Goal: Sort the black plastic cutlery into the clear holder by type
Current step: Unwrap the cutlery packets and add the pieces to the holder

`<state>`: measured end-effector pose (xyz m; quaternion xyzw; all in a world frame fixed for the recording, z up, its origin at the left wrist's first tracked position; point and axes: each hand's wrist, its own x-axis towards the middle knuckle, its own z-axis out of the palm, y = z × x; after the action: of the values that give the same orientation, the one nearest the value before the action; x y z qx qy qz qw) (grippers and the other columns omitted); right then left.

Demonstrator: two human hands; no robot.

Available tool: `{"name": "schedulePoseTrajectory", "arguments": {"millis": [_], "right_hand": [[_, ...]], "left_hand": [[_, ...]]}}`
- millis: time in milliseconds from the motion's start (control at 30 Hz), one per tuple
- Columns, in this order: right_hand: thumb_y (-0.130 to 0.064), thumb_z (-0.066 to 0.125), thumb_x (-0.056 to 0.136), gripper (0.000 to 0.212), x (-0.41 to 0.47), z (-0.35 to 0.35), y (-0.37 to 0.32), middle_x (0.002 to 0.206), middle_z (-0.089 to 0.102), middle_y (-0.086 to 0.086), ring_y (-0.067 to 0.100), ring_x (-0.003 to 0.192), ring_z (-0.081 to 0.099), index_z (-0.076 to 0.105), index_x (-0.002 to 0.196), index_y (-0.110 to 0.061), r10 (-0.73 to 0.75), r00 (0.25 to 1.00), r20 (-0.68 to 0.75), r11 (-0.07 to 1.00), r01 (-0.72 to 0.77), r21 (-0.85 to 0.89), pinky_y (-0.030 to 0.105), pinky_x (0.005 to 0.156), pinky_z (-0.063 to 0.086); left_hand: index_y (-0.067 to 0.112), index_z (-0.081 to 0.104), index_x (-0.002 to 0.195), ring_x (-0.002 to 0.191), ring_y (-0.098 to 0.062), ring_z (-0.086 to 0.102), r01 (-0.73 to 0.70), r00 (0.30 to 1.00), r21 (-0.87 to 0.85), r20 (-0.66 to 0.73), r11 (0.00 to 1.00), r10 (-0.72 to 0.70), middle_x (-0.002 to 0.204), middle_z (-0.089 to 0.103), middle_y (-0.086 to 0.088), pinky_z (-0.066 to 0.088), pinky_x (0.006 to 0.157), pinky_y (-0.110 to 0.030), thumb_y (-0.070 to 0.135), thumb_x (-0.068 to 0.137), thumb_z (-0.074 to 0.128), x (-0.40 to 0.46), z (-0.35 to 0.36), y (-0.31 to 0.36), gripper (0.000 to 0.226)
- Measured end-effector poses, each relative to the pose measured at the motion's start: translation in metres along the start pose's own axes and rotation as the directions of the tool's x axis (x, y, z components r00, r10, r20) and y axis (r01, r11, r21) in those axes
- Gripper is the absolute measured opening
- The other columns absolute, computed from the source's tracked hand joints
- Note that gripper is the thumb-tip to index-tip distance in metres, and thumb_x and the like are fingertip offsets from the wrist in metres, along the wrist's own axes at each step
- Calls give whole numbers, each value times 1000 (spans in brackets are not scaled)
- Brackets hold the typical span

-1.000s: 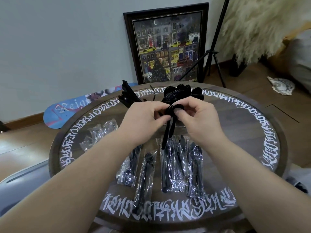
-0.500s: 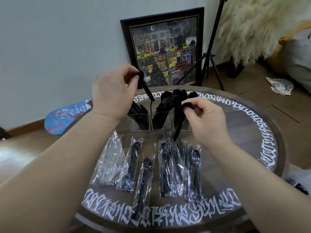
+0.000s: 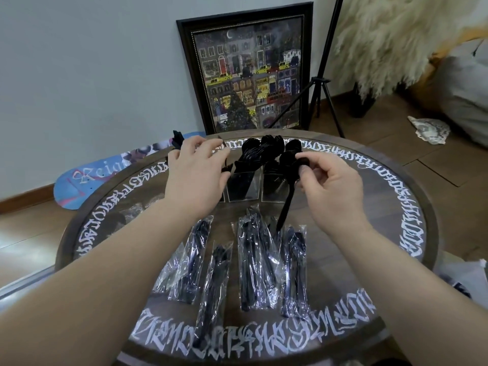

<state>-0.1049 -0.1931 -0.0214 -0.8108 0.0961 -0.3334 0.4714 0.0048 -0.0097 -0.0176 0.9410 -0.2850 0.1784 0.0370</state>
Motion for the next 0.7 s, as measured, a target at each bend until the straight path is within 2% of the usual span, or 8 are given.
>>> {"name": "schedulePoseTrajectory", "arguments": {"millis": [100,133,200,333,433,500,600,700], "right_hand": [[-8,63,87,37,3,-11,3,74,57,-20,0,65,53,55,84,-44,-31,995,-92,999,29,-20,21,69,49],[-10,64,87,33,5,-16,4,73,58,-20,0,66,54,55,84,-42,-41,991,-126,999,38,-26,22,70,50],[-13,62,87,21,11,-27,5,75,61,-18,1,69,57,60,87,-34,-74,979,-188,997,67,-44,29,72,52],[-16,61,88,9,26,-46,-3,74,60,-19,4,67,59,62,89,-24,-158,944,-290,987,141,-78,23,68,50],[-17,61,88,8,34,-52,-9,74,60,-16,14,69,65,60,88,-24,-213,929,-301,976,192,-98,24,67,52],[-16,61,88,8,37,-52,-8,74,58,-19,3,68,62,60,88,-23,-242,928,-285,969,215,-121,19,67,50],[-13,62,87,4,36,-48,-3,75,56,-25,-8,65,56,65,88,-15,-269,936,-227,959,237,-156,9,67,44],[-9,62,88,5,30,-46,1,77,56,-24,-9,67,55,67,89,-8,-291,934,-207,953,263,-152,6,68,42]], "left_hand": [[17,62,121,113,-32,46,-139,975,-76,-183,987,123,125,60,-3,44,84,-49,23,82,68,-11,3,10,40],[16,63,120,109,-30,47,-197,957,-106,-237,975,168,121,61,-3,46,83,-46,21,83,65,-15,6,14,37],[12,65,118,105,-27,51,-281,939,-167,-251,945,234,118,63,-4,48,85,-42,16,85,59,-20,12,24,34],[6,63,121,106,-30,60,-302,952,-188,-118,935,283,121,64,-7,47,96,-38,11,81,69,-28,27,39,41],[12,48,138,126,-29,45,-235,966,-189,64,953,251,142,47,-5,40,104,-41,25,88,62,-29,35,46,53],[18,38,144,133,-29,33,-194,968,-189,125,963,219,150,34,-4,38,105,-44,31,91,57,-28,38,49,58],[22,38,144,129,-28,34,-159,975,-189,126,969,185,145,37,-4,39,100,-43,32,90,57,-25,40,54,58],[21,45,138,112,-29,45,-139,983,-222,90,965,162,127,48,-4,43,89,-41,30,87,60,-19,39,57,54]]}}
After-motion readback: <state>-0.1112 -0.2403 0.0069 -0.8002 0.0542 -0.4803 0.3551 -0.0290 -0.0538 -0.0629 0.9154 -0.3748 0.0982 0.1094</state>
